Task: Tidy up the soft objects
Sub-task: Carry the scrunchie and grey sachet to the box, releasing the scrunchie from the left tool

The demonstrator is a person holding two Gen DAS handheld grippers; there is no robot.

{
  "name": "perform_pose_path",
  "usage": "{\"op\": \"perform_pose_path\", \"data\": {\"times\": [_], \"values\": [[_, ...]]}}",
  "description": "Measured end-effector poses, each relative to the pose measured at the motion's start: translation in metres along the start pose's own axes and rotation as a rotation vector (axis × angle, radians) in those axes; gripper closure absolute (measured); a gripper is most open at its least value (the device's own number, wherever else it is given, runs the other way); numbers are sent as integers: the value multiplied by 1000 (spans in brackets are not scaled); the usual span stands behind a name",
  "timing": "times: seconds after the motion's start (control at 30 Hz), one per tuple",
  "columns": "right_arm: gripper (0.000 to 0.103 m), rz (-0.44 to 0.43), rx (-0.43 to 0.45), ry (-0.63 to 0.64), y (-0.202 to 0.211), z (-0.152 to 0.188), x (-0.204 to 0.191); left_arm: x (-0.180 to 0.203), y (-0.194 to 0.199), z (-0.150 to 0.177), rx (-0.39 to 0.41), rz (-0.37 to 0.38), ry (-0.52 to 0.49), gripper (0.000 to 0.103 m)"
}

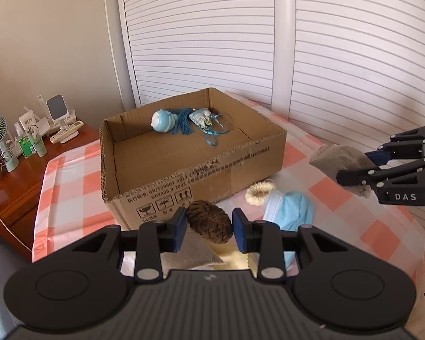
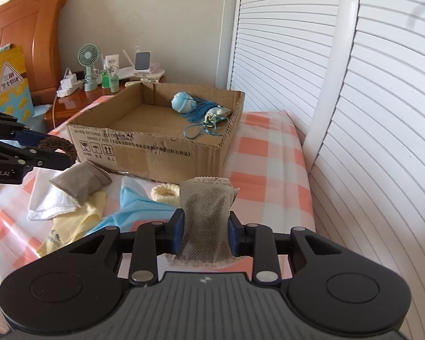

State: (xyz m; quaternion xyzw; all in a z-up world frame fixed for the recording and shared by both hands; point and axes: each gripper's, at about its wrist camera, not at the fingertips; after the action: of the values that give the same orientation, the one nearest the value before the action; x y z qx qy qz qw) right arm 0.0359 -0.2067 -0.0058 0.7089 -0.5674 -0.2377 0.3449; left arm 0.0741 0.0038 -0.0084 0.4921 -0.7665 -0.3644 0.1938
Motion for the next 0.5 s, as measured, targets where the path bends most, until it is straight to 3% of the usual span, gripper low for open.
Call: {"op": "perform_pose_path", "data": {"times": [0.27, 0.5], "values": [[68, -48, 27, 32, 4, -24, 2, -16, 1, -28, 29, 4, 19, 70], [68, -55, 57, 53, 1, -48, 0, -43, -23, -73, 42, -19, 23, 70]]}}
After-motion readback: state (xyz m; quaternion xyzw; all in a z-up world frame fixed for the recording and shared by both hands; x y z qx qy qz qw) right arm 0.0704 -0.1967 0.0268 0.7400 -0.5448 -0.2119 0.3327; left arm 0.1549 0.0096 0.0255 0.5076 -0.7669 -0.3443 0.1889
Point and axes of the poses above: each gripper's, at about its wrist camera, not at the fingertips, and y roughly against the way its jaws point, x to its right, z to its underside, and after that the axes turned 9 degrees about -x, right-handed
